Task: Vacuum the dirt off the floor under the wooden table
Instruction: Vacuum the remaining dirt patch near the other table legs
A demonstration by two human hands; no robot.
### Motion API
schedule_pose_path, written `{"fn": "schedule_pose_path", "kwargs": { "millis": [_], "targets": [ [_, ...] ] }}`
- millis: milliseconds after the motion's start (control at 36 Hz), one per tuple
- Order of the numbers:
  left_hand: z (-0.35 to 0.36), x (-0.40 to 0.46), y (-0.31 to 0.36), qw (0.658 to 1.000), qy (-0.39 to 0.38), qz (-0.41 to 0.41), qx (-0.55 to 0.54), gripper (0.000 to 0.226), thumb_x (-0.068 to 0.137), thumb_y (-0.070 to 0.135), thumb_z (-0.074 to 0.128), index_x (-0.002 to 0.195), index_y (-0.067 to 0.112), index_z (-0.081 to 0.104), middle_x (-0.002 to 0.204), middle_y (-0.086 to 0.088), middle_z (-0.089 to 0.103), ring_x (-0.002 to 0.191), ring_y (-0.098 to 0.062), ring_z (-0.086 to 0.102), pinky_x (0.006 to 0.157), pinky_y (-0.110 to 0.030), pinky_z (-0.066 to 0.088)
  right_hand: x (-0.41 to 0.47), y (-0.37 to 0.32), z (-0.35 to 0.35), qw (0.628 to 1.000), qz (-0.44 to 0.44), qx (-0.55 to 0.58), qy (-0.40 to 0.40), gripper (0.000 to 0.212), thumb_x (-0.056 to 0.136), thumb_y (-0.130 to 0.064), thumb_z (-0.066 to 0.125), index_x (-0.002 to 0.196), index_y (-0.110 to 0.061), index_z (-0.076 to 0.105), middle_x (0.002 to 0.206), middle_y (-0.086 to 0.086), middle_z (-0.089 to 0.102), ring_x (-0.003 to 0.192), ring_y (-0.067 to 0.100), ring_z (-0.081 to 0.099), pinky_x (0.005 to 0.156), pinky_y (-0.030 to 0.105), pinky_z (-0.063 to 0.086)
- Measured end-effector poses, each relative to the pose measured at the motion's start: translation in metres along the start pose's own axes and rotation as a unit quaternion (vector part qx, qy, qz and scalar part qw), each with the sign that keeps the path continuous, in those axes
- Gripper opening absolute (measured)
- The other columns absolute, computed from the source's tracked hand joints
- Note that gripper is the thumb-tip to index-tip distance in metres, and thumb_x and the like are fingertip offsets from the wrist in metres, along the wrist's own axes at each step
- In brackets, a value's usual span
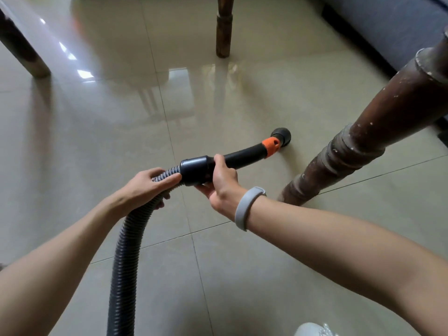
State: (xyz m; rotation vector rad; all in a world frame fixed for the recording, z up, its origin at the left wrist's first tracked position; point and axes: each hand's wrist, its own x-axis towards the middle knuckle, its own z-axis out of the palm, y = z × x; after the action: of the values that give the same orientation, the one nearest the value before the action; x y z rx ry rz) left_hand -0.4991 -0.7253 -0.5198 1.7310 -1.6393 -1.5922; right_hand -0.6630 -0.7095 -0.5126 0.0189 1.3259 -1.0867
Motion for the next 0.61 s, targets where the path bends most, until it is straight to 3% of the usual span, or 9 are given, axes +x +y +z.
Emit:
{"fn": "schedule_pose_path", "kwargs": {
  "millis": [56,111,194,306,444,528,611],
  "targets": [
    [0.003,-0.008,-0.002,0.999,-0.032,-0.017,0.006,0.051,0.081,0.057,0.063,0.090,0.006,0.060,0.062,-0.011,0.058,0.047,-0.021,0.055,0.046,-0.029,0.049,-0.004,0.009,-0.004,1.000,0.011,-0.022,0.000,0.033,0.096,-0.030,0.049,0.123,-0.011,0.046,0.117,0.016,0.058,0.104,0.030,0.060,0.082,0.039,0.056],
    [0.008,-0.018,-0.005,0.998,-0.056,-0.035,-0.005,0.075,0.057,0.078,0.064,0.083,0.007,0.059,0.055,-0.009,0.056,0.042,-0.022,0.053,0.043,-0.027,0.046,-0.003,0.007,-0.007,0.998,-0.002,-0.060,0.014,0.026,0.093,-0.030,0.052,0.112,-0.012,0.049,0.110,0.012,0.059,0.103,0.028,0.061,0.079,0.038,0.056],
    [0.014,-0.024,-0.005,0.995,-0.083,-0.038,-0.027,0.095,0.032,0.089,0.065,0.080,0.008,0.056,0.052,-0.010,0.055,0.038,-0.023,0.051,0.040,-0.027,0.044,0.002,-0.017,-0.003,0.994,-0.060,-0.071,0.064,0.020,0.090,-0.030,0.054,0.098,-0.014,0.048,0.091,0.008,0.060,0.081,0.025,0.063,0.072,0.037,0.055],
    [0.015,-0.031,-0.003,0.994,-0.105,-0.023,-0.022,0.093,0.037,0.083,0.071,0.085,0.005,0.054,0.051,-0.010,0.055,0.039,-0.022,0.051,0.041,-0.028,0.046,0.005,-0.050,-0.008,0.985,-0.098,-0.024,0.142,0.024,0.094,-0.024,0.046,0.076,-0.008,0.041,0.063,0.009,0.057,0.056,0.024,0.060,0.081,0.045,0.057],
    [0.009,-0.033,0.006,0.989,-0.143,-0.029,0.001,0.093,0.040,0.078,0.070,0.094,0.004,0.057,0.066,-0.011,0.065,0.056,-0.027,0.064,0.055,-0.034,0.055,-0.002,-0.042,-0.016,0.976,-0.106,-0.059,0.183,0.035,0.096,-0.031,0.038,0.067,-0.011,0.040,0.052,0.006,0.058,0.070,0.029,0.063,0.088,0.043,0.054],
    [0.019,-0.032,0.010,0.989,-0.143,-0.016,0.026,0.103,0.030,0.084,0.070,0.096,0.006,0.060,0.072,-0.008,0.068,0.058,-0.021,0.065,0.056,-0.030,0.055,-0.005,-0.027,-0.020,0.973,-0.093,-0.068,0.201,0.039,0.096,-0.035,0.037,0.066,-0.010,0.044,0.056,0.006,0.062,0.077,0.031,0.067,0.086,0.040,0.055],
    [0.031,-0.036,0.007,0.984,-0.170,-0.027,0.041,0.081,0.043,0.069,0.070,0.099,0.011,0.059,0.067,-0.007,0.061,0.053,-0.020,0.059,0.055,-0.032,0.053,-0.013,-0.009,-0.029,0.978,-0.057,-0.061,0.189,0.034,0.096,-0.036,0.037,0.073,-0.011,0.043,0.061,0.008,0.064,0.071,0.029,0.067,0.080,0.036,0.056]
  ]
}}
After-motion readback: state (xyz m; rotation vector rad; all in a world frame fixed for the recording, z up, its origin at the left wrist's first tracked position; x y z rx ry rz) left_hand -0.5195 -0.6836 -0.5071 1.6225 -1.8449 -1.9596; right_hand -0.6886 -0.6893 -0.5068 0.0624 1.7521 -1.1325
